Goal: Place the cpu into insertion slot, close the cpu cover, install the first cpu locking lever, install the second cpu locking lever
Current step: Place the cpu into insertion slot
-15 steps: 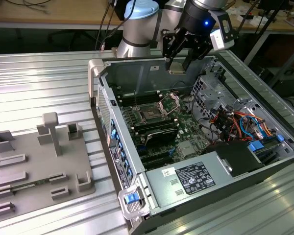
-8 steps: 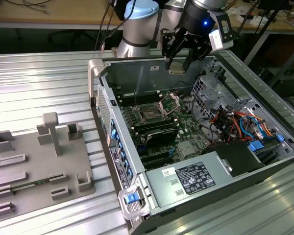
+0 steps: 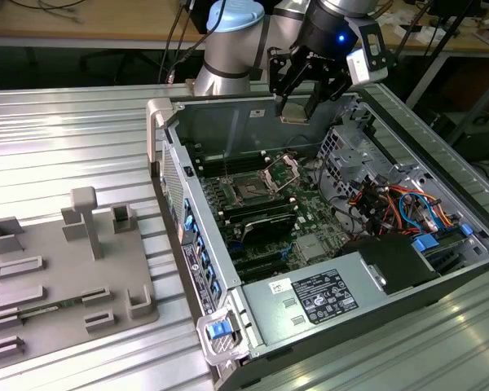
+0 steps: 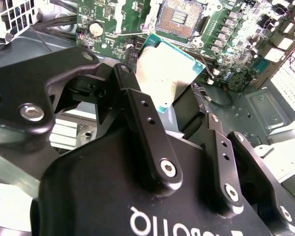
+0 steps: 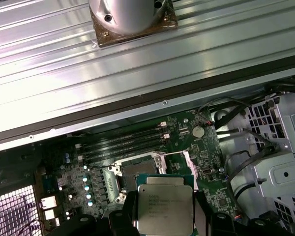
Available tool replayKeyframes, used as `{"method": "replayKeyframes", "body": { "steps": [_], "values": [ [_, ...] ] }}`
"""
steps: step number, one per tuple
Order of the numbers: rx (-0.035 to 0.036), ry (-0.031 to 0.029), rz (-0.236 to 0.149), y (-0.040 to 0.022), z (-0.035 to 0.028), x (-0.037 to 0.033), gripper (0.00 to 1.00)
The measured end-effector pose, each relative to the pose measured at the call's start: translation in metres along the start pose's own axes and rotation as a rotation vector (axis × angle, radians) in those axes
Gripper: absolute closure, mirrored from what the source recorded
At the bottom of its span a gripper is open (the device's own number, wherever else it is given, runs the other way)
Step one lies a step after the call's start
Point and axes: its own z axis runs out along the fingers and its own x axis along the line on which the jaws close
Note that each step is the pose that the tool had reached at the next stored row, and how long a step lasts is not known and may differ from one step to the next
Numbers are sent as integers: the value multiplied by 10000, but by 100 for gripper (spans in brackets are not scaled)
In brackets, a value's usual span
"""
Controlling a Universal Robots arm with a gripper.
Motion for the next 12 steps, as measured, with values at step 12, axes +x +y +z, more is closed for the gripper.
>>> {"method": "replayKeyframes", "body": {
  "steps": [12],
  "values": [
    [-7, -36, 403, 0, 1, 0, 45]
  ]
}}
